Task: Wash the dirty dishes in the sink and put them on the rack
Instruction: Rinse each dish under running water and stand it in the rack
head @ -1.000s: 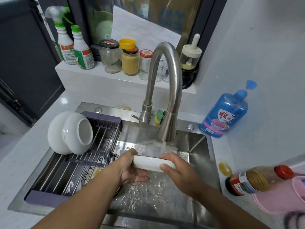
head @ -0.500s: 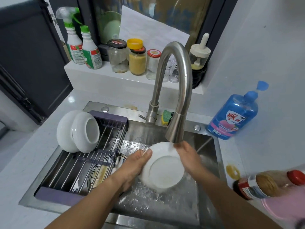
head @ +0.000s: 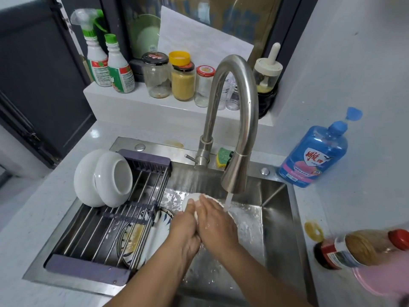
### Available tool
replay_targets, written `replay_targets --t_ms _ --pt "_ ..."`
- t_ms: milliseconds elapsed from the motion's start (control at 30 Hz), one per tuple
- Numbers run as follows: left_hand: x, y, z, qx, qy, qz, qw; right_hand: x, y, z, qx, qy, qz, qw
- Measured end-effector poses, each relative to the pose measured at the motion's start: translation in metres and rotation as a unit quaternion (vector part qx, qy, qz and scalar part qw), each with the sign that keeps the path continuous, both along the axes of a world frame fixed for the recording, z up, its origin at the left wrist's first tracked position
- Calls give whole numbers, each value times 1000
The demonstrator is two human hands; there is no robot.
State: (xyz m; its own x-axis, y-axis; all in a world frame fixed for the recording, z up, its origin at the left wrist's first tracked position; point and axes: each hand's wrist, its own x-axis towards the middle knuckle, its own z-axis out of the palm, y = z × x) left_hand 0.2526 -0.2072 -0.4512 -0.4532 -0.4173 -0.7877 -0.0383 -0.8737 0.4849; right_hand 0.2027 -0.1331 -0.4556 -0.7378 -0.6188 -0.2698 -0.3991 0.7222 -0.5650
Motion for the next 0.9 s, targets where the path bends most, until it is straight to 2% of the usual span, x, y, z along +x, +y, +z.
replay_targets --t_ms 100,200,267,367,433,533,600,733,900 --pt "-5 -6 1 48 -32 85 995 7 13 0 3 97 4 995" --pt "-8 1 3 61 -31 102 992 3 10 -4 -53 35 -191 980" --pt "-6 7 7 64 -17 120 991 -10 9 -6 -84 -41 -318 944" --pt "1 5 11 98 11 118 988 -37 12 -17 -105 -176 -405 891" --pt "5 -2 11 105 23 91 990 -50 17 -23 -126 -270 -470 831" --pt "6 -19 11 87 17 59 994 -53 21 -31 -197 -397 -500 744" --pt "8 -24 11 78 24 59 995 -49 19 -28 -225 -425 -526 702" --pt "10 4 6 54 65 19 996 -29 8 -26 -216 -367 -587 689" --pt "13 18 -5 15 60 -8 998 -9 11 -30 -252 -379 -577 678"
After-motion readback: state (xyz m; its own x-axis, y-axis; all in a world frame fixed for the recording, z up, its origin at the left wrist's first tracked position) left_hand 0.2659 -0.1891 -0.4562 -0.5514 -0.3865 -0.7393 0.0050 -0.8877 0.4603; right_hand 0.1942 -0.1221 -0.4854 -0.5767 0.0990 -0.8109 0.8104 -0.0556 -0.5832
